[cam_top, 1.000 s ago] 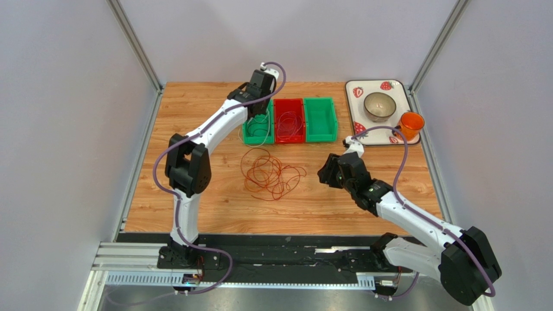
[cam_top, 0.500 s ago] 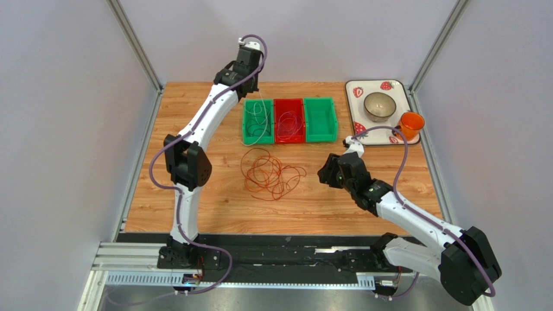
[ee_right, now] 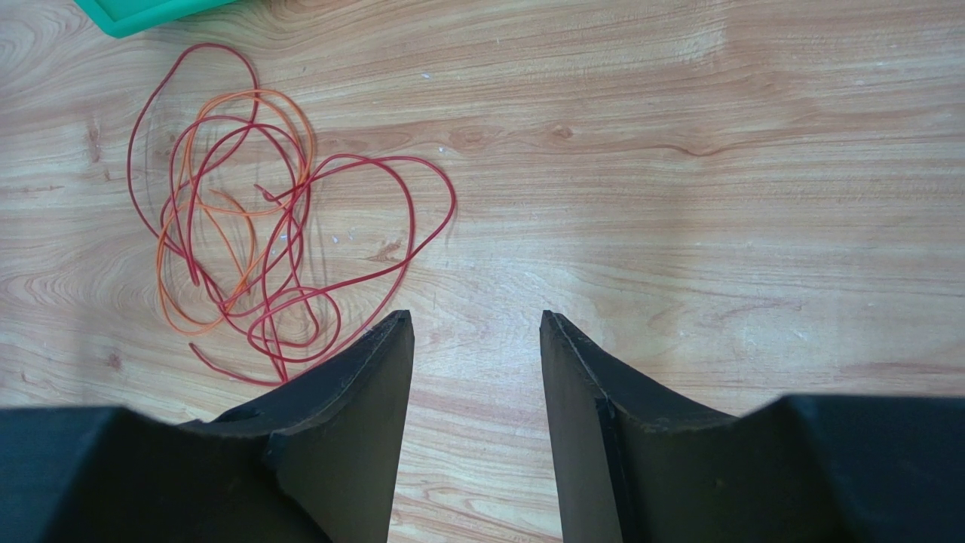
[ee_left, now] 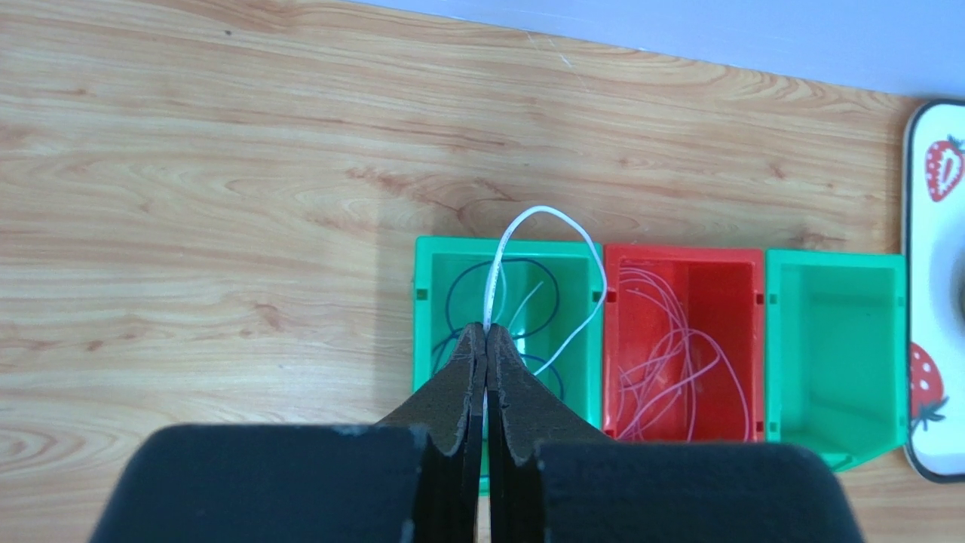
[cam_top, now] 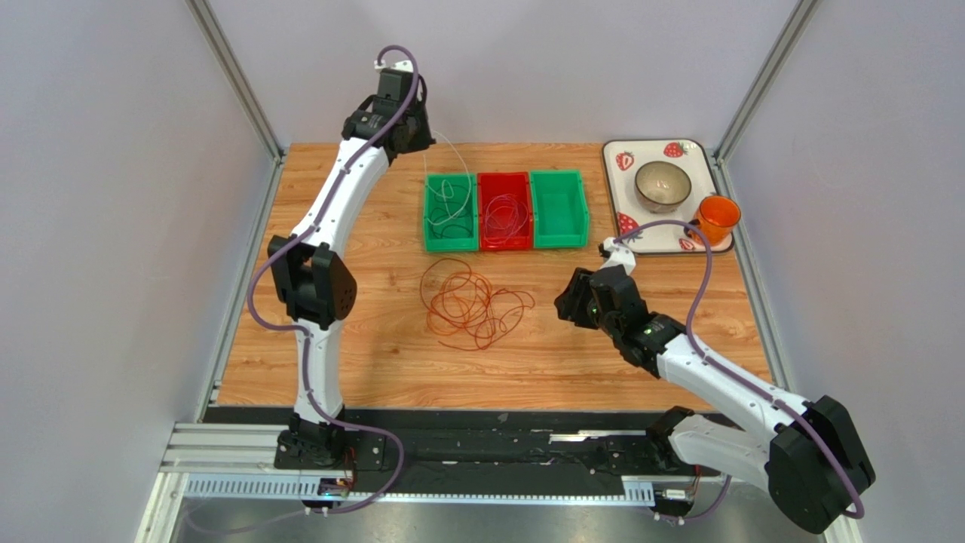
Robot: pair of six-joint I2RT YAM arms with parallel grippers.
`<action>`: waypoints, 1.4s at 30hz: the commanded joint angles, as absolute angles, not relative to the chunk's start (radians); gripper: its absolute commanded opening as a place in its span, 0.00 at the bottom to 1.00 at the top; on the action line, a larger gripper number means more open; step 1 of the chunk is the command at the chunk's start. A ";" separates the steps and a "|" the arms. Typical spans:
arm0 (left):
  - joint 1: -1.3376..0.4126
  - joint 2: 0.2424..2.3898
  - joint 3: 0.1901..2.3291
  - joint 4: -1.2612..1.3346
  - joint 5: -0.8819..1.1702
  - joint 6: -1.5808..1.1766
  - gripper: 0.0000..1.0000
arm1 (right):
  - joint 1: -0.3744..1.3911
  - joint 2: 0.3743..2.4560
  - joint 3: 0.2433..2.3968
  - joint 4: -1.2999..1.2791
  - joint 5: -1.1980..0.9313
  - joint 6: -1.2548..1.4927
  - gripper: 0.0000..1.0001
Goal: Untangle the cables
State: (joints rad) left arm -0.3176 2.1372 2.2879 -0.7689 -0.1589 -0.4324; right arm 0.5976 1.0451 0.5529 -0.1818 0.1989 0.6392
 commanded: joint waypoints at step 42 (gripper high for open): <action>-0.399 1.832 2.063 -0.788 -0.221 -0.322 0.91 | 0.592 1.026 0.548 -0.144 0.201 0.646 0.49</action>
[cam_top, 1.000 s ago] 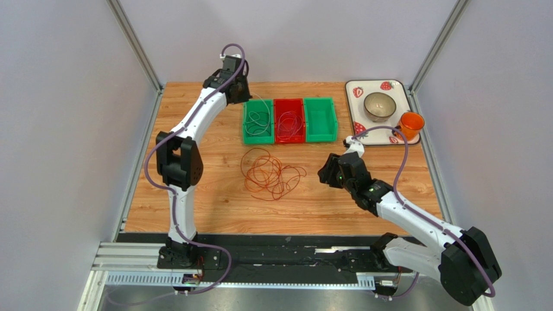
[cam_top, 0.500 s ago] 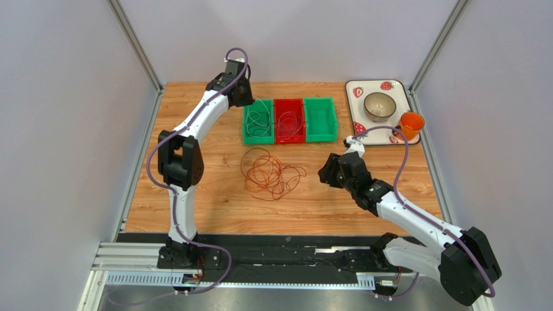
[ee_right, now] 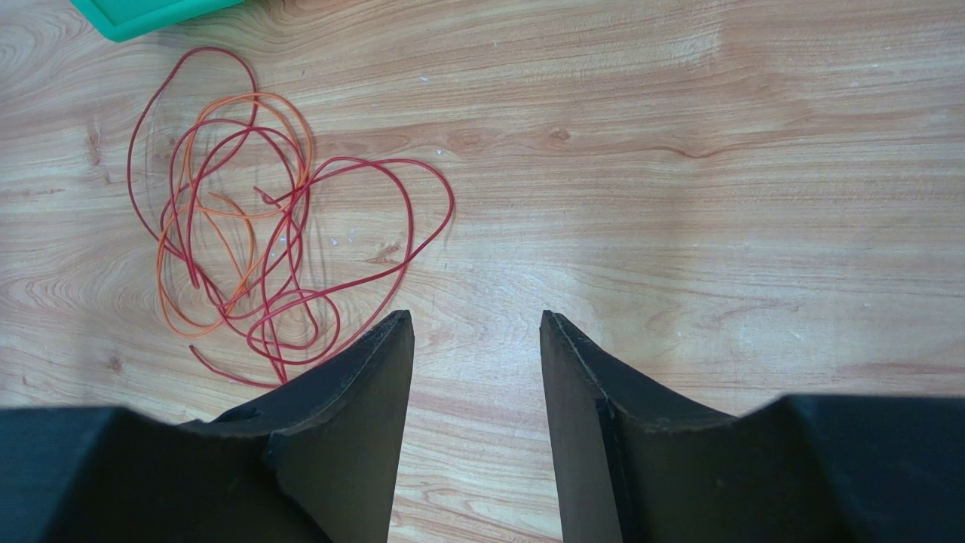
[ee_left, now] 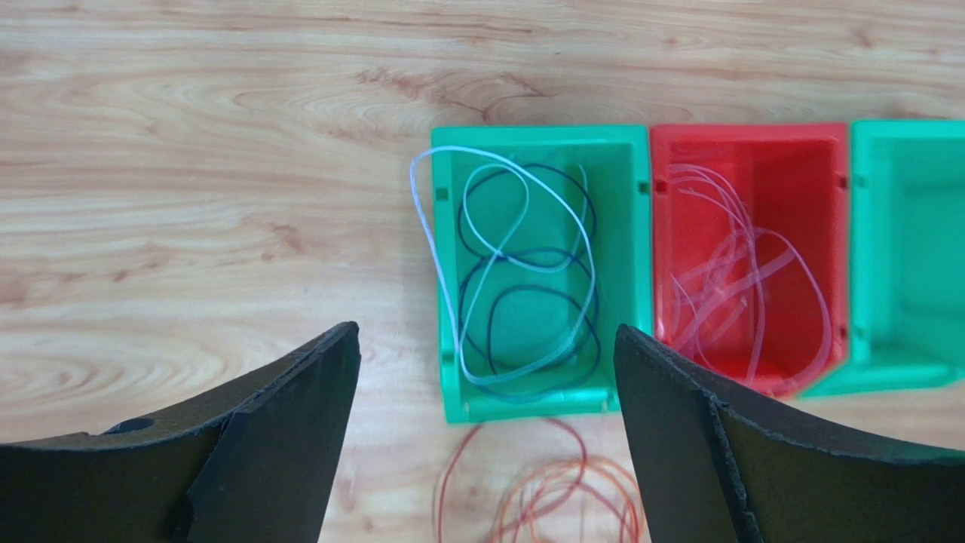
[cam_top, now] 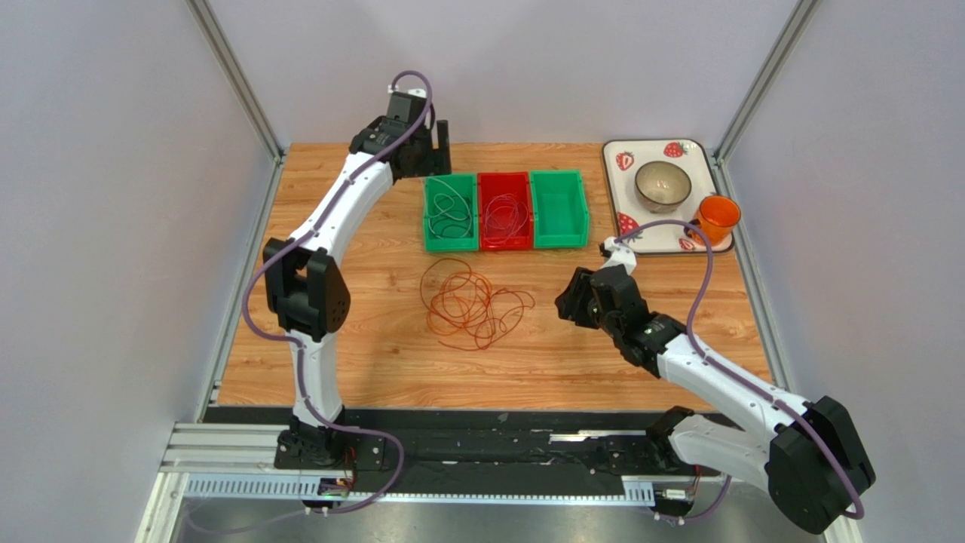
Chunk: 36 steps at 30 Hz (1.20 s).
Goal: Untangle the cables
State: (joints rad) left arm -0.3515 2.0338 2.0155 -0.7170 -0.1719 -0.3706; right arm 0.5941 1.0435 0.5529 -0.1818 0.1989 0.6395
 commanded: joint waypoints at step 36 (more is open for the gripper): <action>-0.663 1.245 0.617 -0.007 -0.109 -0.489 0.76 | 0.672 1.253 0.811 -0.318 0.120 0.676 0.66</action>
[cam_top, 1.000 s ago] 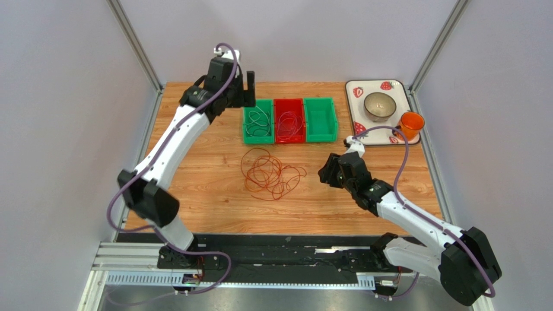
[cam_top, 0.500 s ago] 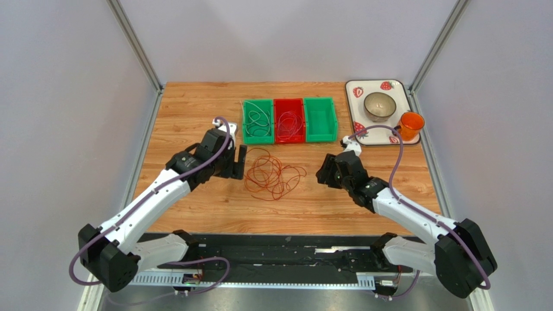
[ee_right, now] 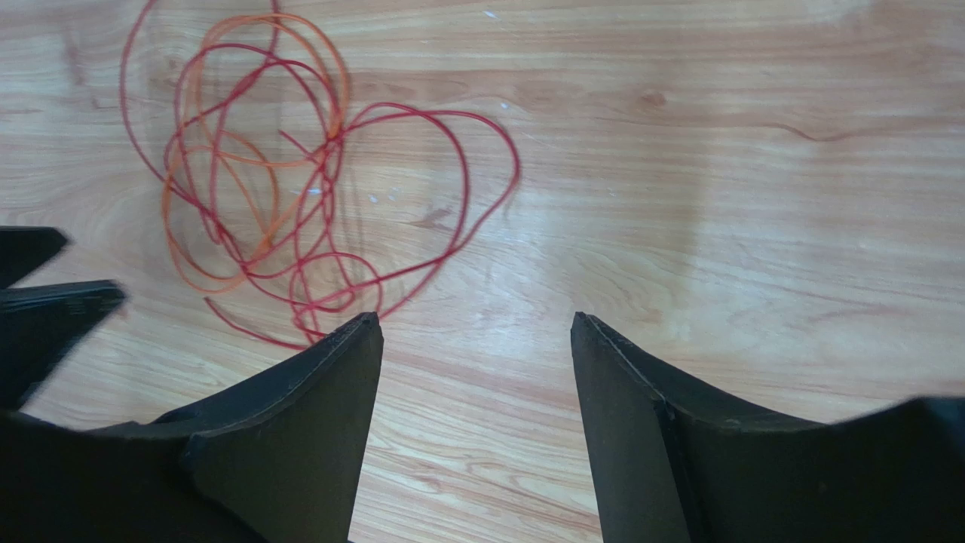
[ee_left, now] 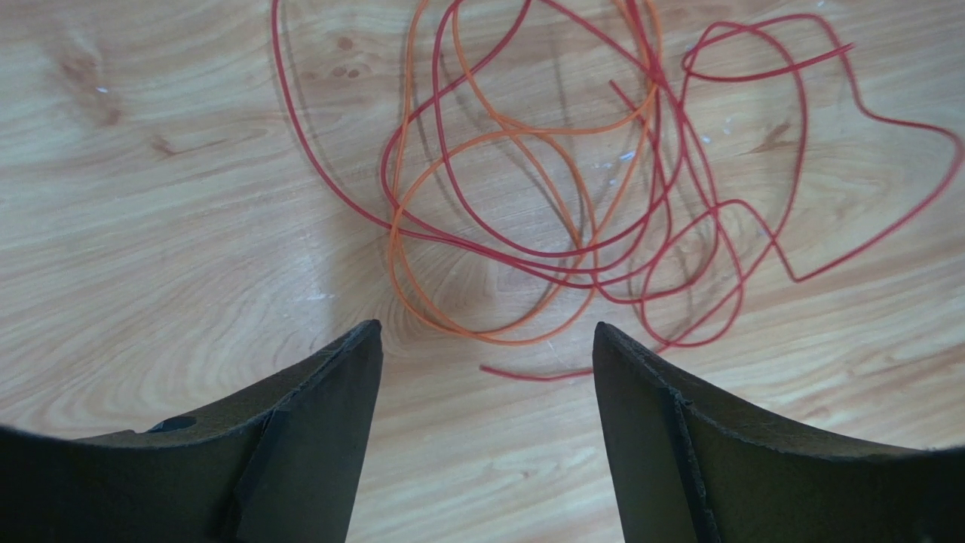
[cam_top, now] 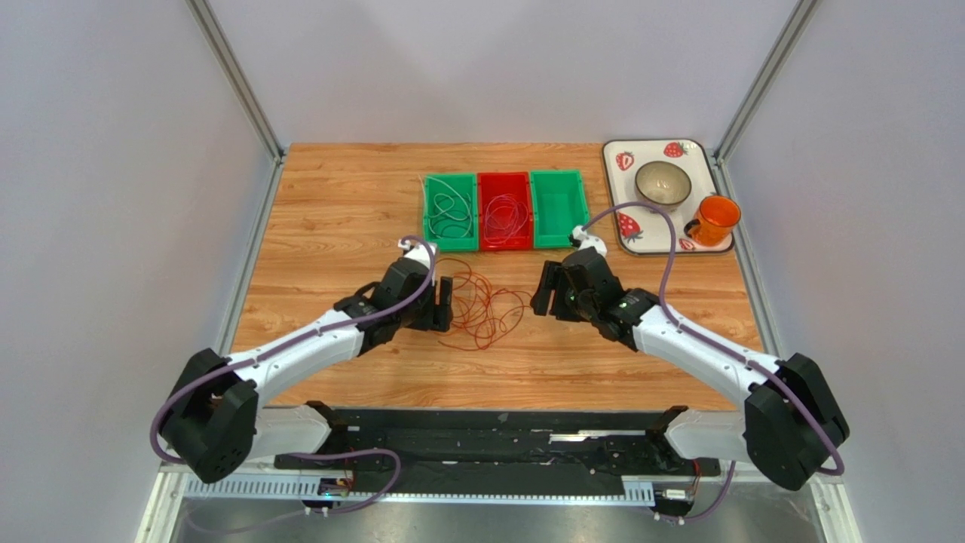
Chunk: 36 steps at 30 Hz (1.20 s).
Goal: Untangle the cables
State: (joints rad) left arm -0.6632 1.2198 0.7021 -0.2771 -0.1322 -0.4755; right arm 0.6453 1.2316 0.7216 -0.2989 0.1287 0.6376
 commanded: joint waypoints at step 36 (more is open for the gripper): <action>-0.716 1.677 0.799 0.068 -0.181 -0.561 0.59 | 0.802 1.578 1.146 -0.645 0.321 0.793 0.65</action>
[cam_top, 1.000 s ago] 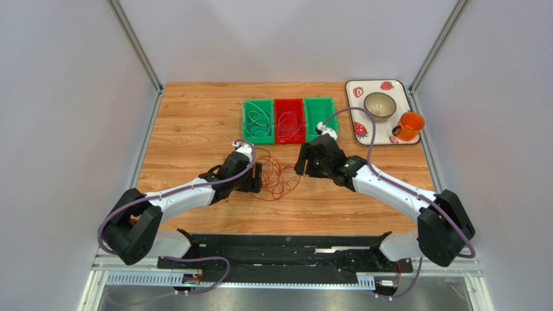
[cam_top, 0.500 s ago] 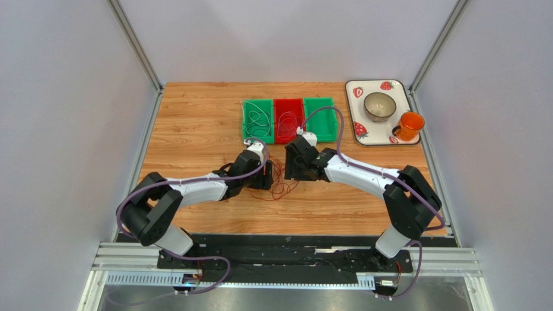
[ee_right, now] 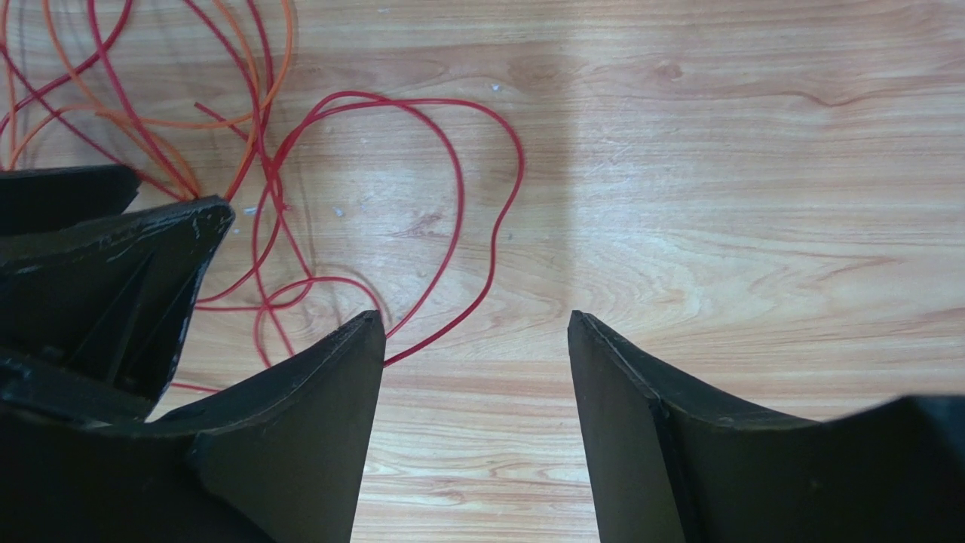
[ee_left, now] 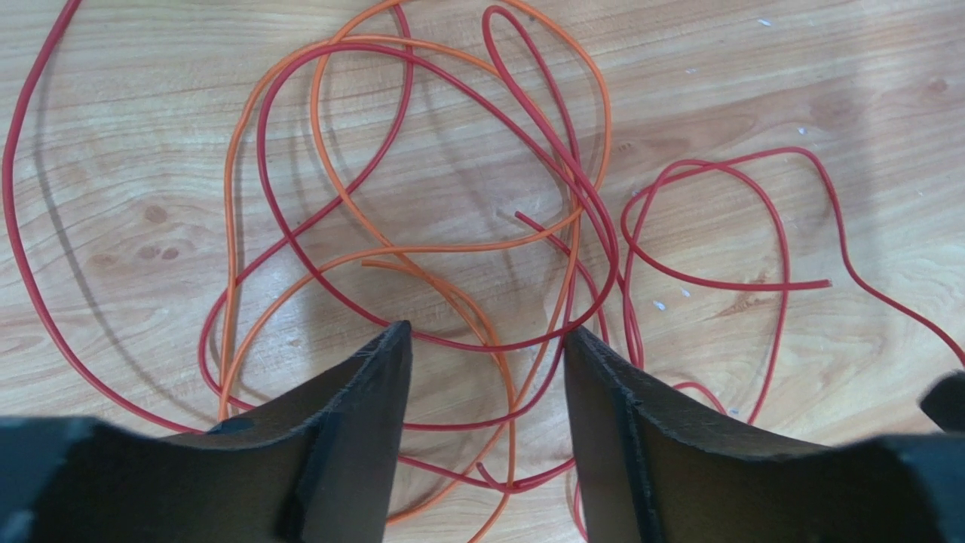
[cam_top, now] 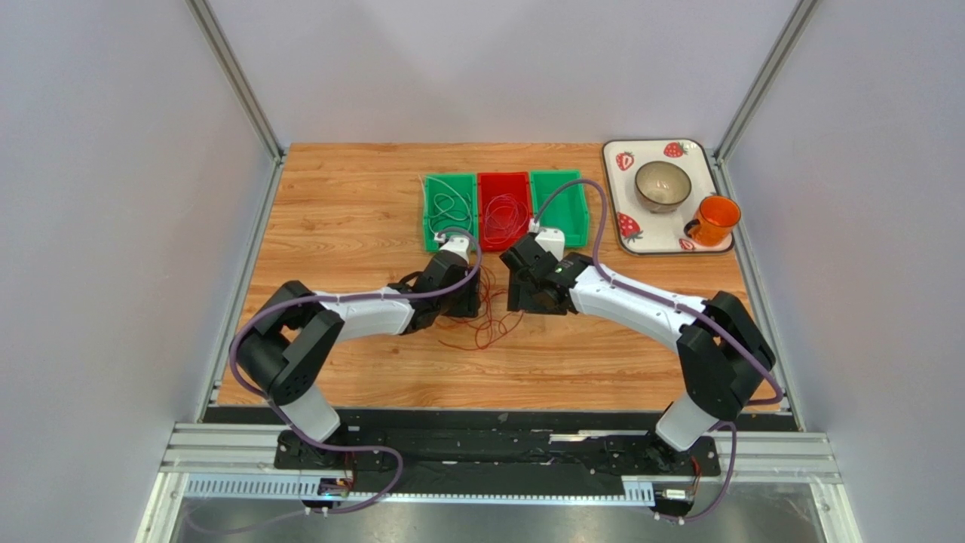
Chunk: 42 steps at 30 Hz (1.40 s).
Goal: Untangle the cables
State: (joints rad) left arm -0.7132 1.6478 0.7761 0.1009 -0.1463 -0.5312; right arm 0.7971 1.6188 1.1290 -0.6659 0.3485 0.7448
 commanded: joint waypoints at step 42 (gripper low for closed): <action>-0.716 1.658 0.790 0.069 -0.189 -0.566 0.48 | 0.810 1.338 1.422 -0.807 0.572 0.496 0.00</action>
